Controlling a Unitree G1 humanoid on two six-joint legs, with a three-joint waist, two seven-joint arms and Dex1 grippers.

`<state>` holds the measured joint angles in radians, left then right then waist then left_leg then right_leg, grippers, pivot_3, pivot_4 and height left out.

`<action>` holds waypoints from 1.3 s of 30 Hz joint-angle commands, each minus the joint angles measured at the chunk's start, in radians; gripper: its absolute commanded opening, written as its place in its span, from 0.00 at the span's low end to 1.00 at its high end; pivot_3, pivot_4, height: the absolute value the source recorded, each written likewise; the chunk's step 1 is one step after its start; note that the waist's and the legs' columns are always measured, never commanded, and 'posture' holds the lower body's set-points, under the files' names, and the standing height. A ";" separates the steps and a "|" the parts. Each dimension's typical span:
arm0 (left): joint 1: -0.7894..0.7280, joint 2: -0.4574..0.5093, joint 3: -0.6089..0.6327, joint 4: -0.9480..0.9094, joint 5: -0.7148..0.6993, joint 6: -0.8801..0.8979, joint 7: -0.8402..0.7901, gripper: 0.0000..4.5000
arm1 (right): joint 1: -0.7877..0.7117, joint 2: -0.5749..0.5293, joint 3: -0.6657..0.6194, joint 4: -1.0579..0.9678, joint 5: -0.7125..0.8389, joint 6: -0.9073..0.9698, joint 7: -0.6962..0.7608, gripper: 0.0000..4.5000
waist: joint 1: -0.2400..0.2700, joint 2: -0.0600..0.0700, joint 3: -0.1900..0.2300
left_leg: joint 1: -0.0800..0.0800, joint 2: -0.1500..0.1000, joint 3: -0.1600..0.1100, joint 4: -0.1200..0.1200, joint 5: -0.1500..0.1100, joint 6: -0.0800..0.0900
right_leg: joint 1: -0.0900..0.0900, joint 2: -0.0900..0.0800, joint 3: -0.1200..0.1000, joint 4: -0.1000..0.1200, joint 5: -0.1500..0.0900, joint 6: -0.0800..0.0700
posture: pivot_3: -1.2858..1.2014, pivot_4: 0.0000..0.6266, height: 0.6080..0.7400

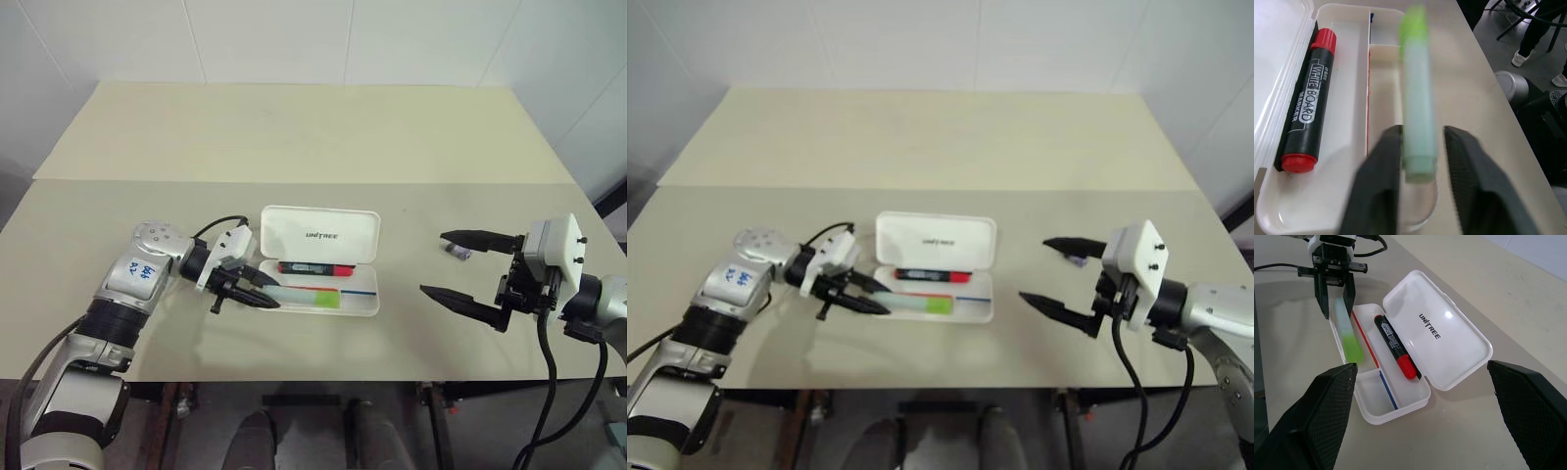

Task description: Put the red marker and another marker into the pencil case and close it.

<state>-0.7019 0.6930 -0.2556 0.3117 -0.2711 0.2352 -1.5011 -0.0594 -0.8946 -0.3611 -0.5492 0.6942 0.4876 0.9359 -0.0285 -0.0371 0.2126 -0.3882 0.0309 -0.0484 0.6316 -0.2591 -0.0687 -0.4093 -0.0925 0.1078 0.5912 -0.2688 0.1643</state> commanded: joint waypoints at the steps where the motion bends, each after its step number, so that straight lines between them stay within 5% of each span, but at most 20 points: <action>1: -0.025 -0.003 0.001 0.003 0.000 -0.026 -0.059 0.61 | -0.005 0.003 -0.031 -0.030 0.014 -0.014 -0.009 1.00 | 0.000 0.000 0.000 | 0.000 0.000 0.000 0.000 0.000 0.000 | 0.000 0.000 0.000 0.000 0.000 0.000 | 0.52 0.24 1.00; 3: -0.033 -0.010 0.005 0.013 0.003 -0.037 -0.050 0.75 | -0.005 0.003 -0.031 -0.029 0.013 -0.017 -0.010 1.00 | 0.000 0.000 0.000 | 0.000 0.000 0.000 0.000 0.000 0.000 | 0.000 0.000 0.000 0.000 0.000 0.000 | 0.52 0.24 1.00; 39: -0.033 -0.087 0.042 0.083 0.109 -0.246 0.161 0.75 | -0.058 0.020 0.021 -0.009 0.003 -0.025 -0.015 1.00 | 0.000 0.000 0.000 | 0.000 0.000 0.000 0.000 0.000 0.000 | 0.000 0.000 0.000 0.000 0.004 0.007 | 0.52 0.24 1.00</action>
<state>-0.7293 0.6070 -0.2376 0.4102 -0.1596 -0.0035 -1.3469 -0.1077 -0.8815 -0.3268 -0.5461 0.6903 0.4794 0.9256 -0.0280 -0.0371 0.2126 -0.3882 0.0309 -0.0484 0.6318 -0.2591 -0.0686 -0.4093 -0.0924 0.1078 0.5916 -0.2648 0.1717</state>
